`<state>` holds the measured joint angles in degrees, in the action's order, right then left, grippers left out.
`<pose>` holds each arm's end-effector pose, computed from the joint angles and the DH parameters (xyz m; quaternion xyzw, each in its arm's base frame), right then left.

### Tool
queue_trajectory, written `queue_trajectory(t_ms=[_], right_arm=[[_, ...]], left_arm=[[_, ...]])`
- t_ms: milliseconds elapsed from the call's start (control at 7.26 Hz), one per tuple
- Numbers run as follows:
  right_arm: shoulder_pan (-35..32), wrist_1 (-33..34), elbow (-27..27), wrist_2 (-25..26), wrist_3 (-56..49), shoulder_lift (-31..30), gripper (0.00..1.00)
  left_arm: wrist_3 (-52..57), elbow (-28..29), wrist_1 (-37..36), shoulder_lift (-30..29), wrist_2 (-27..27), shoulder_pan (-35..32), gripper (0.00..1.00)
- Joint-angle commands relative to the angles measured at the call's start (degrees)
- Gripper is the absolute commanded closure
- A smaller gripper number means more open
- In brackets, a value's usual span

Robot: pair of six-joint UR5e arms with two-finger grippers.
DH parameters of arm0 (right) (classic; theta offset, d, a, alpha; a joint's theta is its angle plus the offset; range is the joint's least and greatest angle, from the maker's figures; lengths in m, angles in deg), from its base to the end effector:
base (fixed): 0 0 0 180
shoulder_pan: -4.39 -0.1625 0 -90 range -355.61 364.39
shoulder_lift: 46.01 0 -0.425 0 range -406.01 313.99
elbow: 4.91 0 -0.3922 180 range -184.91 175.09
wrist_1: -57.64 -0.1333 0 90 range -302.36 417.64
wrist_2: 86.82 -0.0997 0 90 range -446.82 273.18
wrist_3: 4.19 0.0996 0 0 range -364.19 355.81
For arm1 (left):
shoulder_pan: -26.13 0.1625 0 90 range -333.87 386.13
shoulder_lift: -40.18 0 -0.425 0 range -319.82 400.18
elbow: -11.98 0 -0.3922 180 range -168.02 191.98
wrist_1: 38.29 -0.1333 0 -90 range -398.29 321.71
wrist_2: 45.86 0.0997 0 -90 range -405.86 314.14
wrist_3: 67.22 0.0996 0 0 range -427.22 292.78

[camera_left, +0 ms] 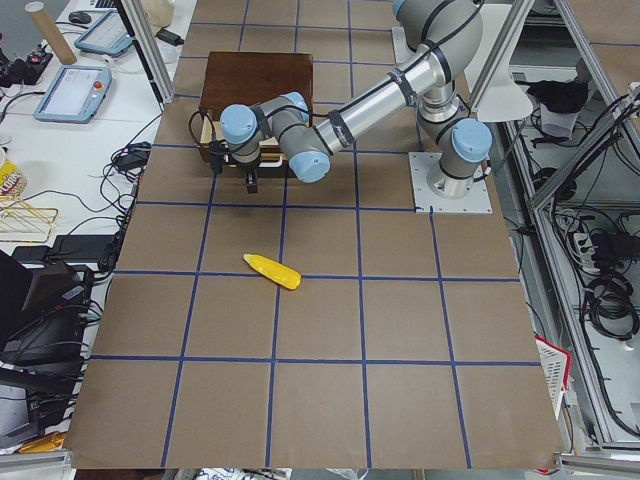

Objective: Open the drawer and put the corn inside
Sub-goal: 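Pull the drawer handle away from the cabinet with the left gripper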

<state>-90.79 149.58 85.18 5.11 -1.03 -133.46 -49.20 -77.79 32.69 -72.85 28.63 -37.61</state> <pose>0.1754 -0.4954 0.4683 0.0177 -0.9997 -0.0049 0.0172 0.1313 -0.6277 0.2993 0.0756 -0.9874 0.0206 0.1372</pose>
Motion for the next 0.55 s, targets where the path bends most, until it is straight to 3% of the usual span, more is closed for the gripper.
queue_trajectory(t_ms=[0,413], right_arm=[[0.00,0.00,0.00,0.00,0.00,0.00,0.00],[0.00,0.00,0.00,0.00,0.00,0.00,0.00]], left_arm=[[1.57,0.99,1.53,1.67,4.07,0.28,0.00],[14.97,1.17,0.57,0.54,9.35,6.50,0.00]])
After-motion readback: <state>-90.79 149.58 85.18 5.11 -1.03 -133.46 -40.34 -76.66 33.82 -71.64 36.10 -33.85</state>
